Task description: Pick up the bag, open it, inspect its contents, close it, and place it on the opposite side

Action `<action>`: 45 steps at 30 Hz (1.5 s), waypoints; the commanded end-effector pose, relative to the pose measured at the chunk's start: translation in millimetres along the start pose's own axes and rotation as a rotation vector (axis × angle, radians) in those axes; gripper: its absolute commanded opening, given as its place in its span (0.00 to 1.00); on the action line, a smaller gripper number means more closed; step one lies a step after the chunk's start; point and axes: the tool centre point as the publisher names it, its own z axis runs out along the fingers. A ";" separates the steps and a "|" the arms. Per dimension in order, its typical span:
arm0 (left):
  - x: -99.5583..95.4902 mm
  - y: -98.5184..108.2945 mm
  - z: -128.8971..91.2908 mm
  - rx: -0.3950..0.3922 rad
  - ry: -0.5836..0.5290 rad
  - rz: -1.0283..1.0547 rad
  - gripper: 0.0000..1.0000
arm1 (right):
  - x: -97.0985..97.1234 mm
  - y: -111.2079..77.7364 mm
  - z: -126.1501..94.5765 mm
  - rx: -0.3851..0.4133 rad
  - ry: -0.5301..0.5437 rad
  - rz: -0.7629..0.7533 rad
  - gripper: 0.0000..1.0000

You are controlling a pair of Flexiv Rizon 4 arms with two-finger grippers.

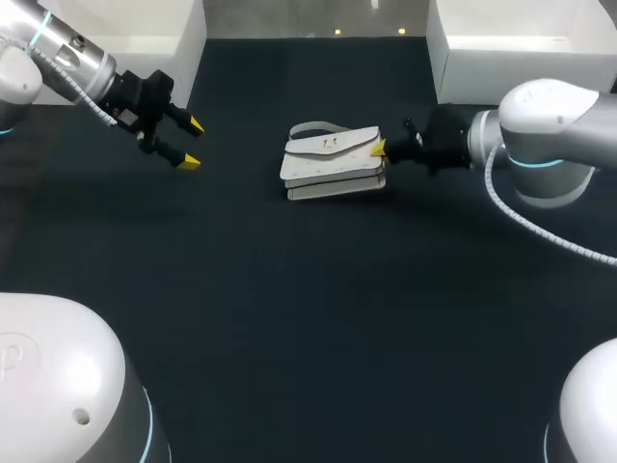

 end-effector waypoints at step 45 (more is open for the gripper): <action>-1.6 1.1 0.9 0.003 0.002 0.001 1.00 | 12.1 -9.9 15.3 0.127 -0.025 -0.055 1.00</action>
